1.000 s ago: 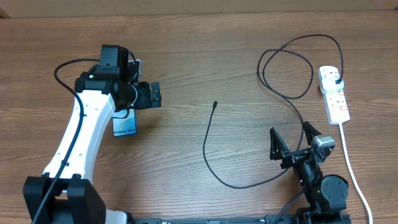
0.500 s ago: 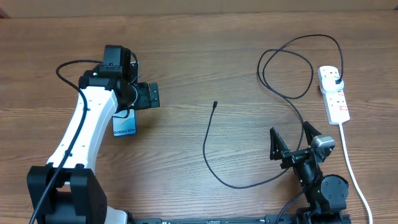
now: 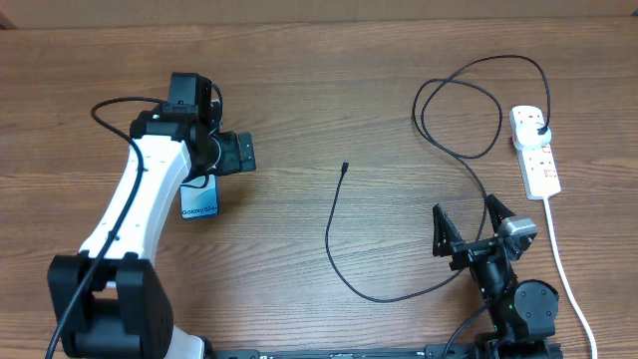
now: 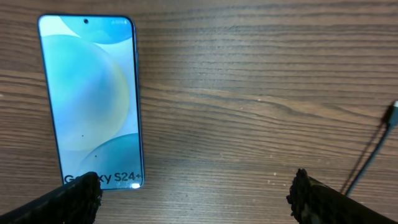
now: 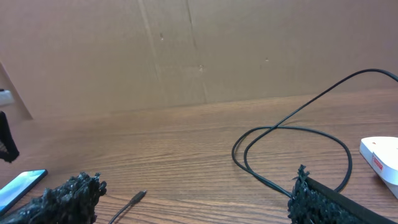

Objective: Plug charger to phone and switch on socket
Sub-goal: 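Move the left gripper forward over the phone and lower onto it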

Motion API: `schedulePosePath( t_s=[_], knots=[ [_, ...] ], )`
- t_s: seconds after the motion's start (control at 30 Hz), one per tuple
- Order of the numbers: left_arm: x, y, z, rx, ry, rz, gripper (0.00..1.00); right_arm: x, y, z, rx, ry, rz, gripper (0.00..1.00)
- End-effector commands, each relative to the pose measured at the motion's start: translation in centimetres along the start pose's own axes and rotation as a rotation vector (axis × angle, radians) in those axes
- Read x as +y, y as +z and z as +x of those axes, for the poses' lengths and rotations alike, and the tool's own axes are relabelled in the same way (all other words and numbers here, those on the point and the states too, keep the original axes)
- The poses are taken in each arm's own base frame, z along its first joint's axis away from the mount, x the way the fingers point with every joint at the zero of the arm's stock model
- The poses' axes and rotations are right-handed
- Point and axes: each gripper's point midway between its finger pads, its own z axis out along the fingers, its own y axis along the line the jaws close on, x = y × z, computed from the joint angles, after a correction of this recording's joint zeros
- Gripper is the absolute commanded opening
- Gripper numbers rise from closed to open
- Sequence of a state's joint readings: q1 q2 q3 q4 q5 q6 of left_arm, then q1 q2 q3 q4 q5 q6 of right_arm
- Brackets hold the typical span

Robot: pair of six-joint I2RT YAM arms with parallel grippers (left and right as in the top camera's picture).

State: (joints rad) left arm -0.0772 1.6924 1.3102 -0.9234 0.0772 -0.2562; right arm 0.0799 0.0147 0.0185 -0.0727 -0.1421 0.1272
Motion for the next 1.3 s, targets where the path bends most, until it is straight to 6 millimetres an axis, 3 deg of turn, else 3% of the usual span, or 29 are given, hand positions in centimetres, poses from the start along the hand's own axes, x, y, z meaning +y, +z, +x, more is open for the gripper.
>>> schedulePosePath(
  t_s=[0.0, 0.53, 0.93, 1.27],
  knots=[
    [0.1, 1.0, -0.4, 0.016, -0.015, -0.015, 1.0, -0.1, 0.0, 0.2, -0.003, -0.002, 0.001, 1.0],
    [2.0, 5.6, 0.3, 0.104, -0.018, -0.112, 1.0, -0.1, 0.0, 0.2, -0.003, -0.002, 0.001, 1.0],
    [6.5, 5.2, -0.6, 0.073, -0.187, -0.204, 1.0, -0.1, 0.0, 0.2, -0.003, -0.002, 0.001, 1.0],
    [7.5, 5.0, -0.8, 0.06, -0.199, -0.235, 1.0, -0.1, 0.0, 0.2, -0.003, -0.002, 0.001, 1.0]
  ],
)
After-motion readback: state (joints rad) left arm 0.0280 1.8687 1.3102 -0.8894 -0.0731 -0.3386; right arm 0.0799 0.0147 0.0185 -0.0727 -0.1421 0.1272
